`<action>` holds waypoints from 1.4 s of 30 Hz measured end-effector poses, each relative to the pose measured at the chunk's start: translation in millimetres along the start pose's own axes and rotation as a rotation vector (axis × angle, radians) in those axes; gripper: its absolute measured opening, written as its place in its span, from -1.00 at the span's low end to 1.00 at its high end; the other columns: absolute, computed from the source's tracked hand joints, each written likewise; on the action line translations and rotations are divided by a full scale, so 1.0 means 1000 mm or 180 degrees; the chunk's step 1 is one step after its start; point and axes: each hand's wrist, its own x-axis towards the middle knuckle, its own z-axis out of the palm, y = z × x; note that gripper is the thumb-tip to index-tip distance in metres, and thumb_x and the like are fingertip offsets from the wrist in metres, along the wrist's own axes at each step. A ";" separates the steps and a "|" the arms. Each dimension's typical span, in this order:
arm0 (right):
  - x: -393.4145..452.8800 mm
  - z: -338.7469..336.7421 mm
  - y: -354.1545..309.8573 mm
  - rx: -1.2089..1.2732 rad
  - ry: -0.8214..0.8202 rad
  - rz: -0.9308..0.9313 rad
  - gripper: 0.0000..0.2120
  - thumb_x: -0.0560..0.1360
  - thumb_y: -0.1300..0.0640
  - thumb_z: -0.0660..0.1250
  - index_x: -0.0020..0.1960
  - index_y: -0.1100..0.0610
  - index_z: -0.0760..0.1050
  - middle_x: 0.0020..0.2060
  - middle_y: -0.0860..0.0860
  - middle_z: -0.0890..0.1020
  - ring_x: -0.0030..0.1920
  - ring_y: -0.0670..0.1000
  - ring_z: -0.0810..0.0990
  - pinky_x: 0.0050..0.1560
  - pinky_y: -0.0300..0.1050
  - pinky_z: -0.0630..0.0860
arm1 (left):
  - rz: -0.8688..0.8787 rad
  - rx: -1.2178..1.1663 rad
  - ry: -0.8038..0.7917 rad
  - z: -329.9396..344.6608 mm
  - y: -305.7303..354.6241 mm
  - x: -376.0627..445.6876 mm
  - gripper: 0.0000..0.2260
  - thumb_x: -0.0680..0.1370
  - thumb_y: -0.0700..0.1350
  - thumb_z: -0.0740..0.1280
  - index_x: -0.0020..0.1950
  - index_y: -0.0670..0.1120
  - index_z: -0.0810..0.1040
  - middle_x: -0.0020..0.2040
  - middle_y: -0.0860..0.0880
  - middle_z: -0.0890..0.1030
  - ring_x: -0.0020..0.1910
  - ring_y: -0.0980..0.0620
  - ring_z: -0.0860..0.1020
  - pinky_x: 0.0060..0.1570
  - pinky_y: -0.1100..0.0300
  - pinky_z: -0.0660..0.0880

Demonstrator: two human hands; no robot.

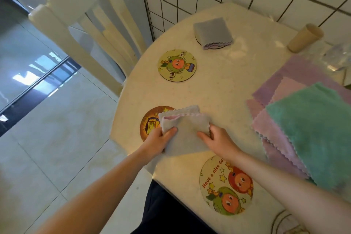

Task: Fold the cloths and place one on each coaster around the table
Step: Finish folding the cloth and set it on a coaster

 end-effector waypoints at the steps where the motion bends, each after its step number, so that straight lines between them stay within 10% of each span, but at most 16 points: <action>1: 0.006 0.002 0.000 -0.0006 0.0011 0.0103 -0.92 0.55 0.03 0.26 -0.12 -0.07 0.46 -0.41 -0.07 0.49 -0.46 -0.14 0.41 -0.42 -0.22 0.34 | -0.0099 -0.0075 0.0132 -0.001 0.001 0.003 -0.78 0.56 0.08 0.29 -0.09 -0.06 0.58 -0.23 0.00 0.63 -0.25 0.07 0.62 -0.28 0.13 0.58; 5: 0.025 0.007 0.000 0.0131 0.0108 0.0300 -0.87 0.57 0.00 0.21 0.02 0.02 0.50 -0.18 0.02 0.64 -0.19 0.02 0.61 -0.22 -0.07 0.54 | -0.0193 -0.0499 0.0543 -0.002 -0.003 0.008 -0.82 0.59 -0.01 0.28 -0.12 -0.06 0.58 -0.34 0.05 0.56 -0.38 0.12 0.54 -0.43 0.20 0.51; 9: 0.036 0.011 -0.003 0.0161 0.0409 0.0368 -0.86 0.57 0.01 0.23 -0.10 0.05 0.47 -0.27 0.08 0.62 -0.29 0.09 0.56 -0.32 0.02 0.45 | -0.0207 -0.0557 0.0635 -0.002 -0.008 0.010 -0.79 0.60 0.02 0.25 -0.06 -0.08 0.58 -0.27 0.00 0.58 -0.24 0.00 0.58 -0.25 0.00 0.59; 17: 0.051 0.017 -0.003 -0.0282 0.0653 0.0500 -0.82 0.58 0.01 0.21 -0.15 0.06 0.42 -0.46 -0.09 0.46 -0.49 -0.10 0.36 -0.44 -0.14 0.30 | -0.0194 -0.0235 0.0911 -0.002 -0.009 0.020 -0.79 0.59 0.03 0.25 -0.11 -0.08 0.54 -0.24 0.01 0.58 -0.28 0.11 0.56 -0.37 0.26 0.49; 25: 0.054 0.018 -0.009 -0.0875 0.0707 0.0700 -0.77 0.55 -0.08 0.22 0.02 0.09 0.38 -0.32 -0.02 0.56 -0.32 0.04 0.56 -0.34 0.00 0.47 | 0.1543 0.3284 0.1200 -0.014 -0.027 0.015 -0.49 0.57 0.23 0.14 0.49 0.14 0.18 0.37 0.00 0.33 0.31 -0.07 0.32 0.25 0.02 0.36; 30: 0.048 0.018 -0.012 -0.1259 0.0683 0.0718 -0.72 0.52 -0.06 0.29 0.10 0.08 0.35 -0.13 0.01 0.61 -0.15 0.08 0.60 -0.27 -0.04 0.50 | 0.1086 0.3952 0.0581 -0.016 -0.044 0.018 -0.31 0.50 0.41 -0.08 0.56 0.11 0.01 0.57 -0.03 0.04 0.51 -0.19 0.06 0.43 -0.08 -0.09; 36: 0.046 0.012 -0.020 -0.1255 0.0789 0.0802 -0.76 0.51 0.06 0.32 0.11 0.10 0.38 0.09 0.03 0.51 -0.02 0.07 0.56 -0.08 -0.04 0.50 | 0.0451 0.3555 0.0356 -0.008 -0.024 0.012 -0.29 0.49 0.33 0.08 0.54 0.17 -0.13 0.56 0.09 -0.19 0.51 -0.16 -0.10 0.46 -0.08 -0.04; 42: 0.050 0.008 -0.027 -0.0397 0.0515 0.1349 -0.62 0.48 0.08 0.36 0.22 0.19 0.35 0.08 0.10 0.54 0.02 0.10 0.56 -0.02 -0.03 0.54 | -0.0295 0.0830 0.1246 0.011 0.005 0.002 -0.49 0.42 -0.17 0.38 0.35 -0.02 0.35 0.29 -0.01 0.41 0.25 -0.05 0.39 0.25 0.04 0.41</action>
